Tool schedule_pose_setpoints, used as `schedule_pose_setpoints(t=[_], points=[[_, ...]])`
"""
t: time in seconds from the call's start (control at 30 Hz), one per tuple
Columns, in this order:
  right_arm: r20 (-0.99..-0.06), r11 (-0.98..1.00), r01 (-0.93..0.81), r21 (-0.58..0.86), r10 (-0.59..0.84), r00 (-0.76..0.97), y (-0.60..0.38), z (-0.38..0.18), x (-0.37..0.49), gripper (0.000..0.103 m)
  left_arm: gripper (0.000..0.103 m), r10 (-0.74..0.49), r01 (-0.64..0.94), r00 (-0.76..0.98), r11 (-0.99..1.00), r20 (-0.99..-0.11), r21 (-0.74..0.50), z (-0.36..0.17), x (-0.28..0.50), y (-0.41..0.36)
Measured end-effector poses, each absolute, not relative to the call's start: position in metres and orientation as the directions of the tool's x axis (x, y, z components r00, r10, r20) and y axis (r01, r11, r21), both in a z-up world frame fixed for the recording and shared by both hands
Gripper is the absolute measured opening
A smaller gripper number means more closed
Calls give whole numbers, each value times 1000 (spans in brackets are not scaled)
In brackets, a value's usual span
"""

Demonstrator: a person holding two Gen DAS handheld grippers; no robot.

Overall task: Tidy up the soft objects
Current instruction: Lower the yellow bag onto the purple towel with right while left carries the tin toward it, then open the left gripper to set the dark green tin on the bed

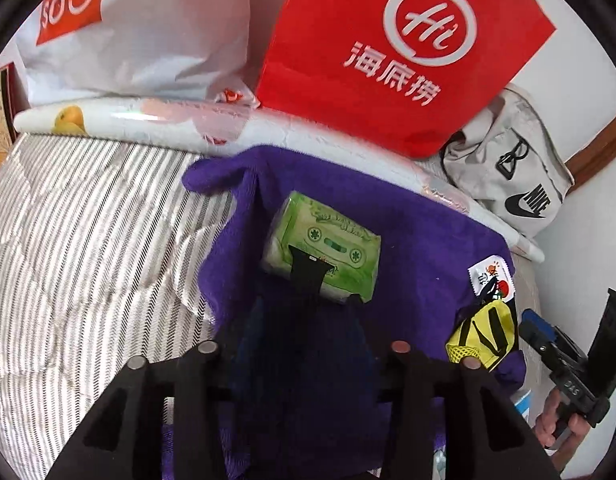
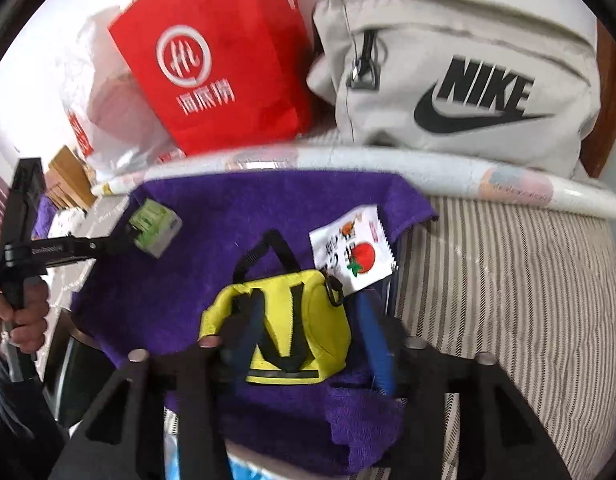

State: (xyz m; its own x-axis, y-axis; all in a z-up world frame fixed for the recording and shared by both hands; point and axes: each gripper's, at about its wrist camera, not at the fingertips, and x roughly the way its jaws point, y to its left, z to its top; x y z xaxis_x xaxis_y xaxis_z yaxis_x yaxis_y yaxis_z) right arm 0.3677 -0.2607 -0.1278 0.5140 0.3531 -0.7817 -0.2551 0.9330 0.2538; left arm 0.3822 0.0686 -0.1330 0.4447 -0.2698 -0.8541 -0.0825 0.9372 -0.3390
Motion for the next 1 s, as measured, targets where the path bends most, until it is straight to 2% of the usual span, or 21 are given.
schedule_pose_setpoints(t=[0.1,0.4,0.73,1.0], points=[[-771,936,-255,241,344,536,-263,-116,359,55,47,-266,-73,458,940,-848,-334,-123,374,70],[-745,935,-273,226,346,570,-250,-87,310,55,47,-270,1,557,946,-786,-324,-86,320,77],[-731,910,-359,209,389,561,-219,-69,223,55,47,-271,69,536,958,-800,-279,-66,244,66],[-739,886,-409,218,424,524,-201,-77,167,55,47,-311,155,493,950,-812,-270,-78,173,46]])
